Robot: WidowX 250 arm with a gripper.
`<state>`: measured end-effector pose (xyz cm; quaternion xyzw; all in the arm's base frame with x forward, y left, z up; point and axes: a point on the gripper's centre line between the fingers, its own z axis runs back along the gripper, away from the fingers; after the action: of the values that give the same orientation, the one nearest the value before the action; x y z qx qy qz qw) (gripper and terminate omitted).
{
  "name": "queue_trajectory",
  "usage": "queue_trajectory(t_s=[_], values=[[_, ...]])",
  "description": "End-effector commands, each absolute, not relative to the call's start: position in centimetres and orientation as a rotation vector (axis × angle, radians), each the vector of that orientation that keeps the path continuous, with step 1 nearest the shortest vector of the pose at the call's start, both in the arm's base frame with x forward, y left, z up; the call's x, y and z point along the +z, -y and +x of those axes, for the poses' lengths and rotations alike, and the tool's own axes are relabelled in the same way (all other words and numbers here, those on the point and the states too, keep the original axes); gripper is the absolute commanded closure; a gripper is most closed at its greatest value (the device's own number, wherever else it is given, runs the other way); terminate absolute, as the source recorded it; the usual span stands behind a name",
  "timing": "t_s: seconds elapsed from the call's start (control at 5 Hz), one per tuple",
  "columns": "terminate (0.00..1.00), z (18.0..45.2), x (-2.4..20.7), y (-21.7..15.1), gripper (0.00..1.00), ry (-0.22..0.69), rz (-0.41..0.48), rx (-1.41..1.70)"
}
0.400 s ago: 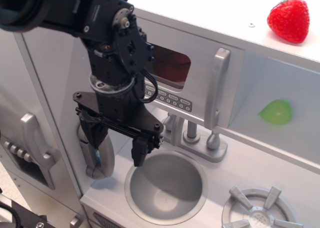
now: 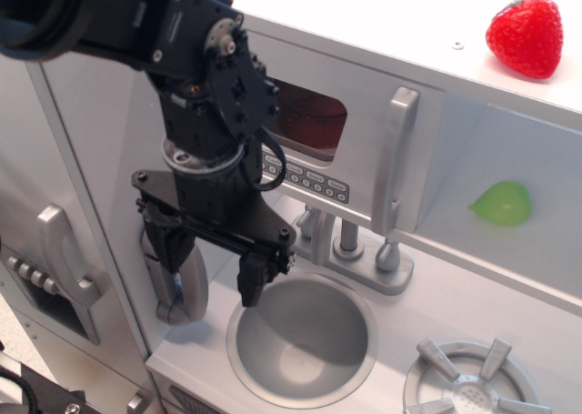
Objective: Open microwave
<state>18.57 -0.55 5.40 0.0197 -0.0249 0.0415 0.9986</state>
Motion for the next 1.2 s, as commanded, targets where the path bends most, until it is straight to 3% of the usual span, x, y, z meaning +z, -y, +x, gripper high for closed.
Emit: queue_trajectory(t_s=[0.0, 0.2, 0.4, 0.6, 1.0], values=[[0.00, 21.6, 9.3, 4.9, 0.00, 0.138, -0.065, 0.063], [0.00, 23.0, 11.0, 7.2, 0.00, 0.132, -0.115, 0.069], [0.00, 23.7, 11.9, 8.9, 0.00, 0.218, -0.110, 0.054], [0.00, 24.6, 12.4, 9.4, 0.00, 0.279, -0.115, 0.036], [0.00, 27.3, 12.2, 8.2, 0.00, 0.313, -0.068, 0.086]])
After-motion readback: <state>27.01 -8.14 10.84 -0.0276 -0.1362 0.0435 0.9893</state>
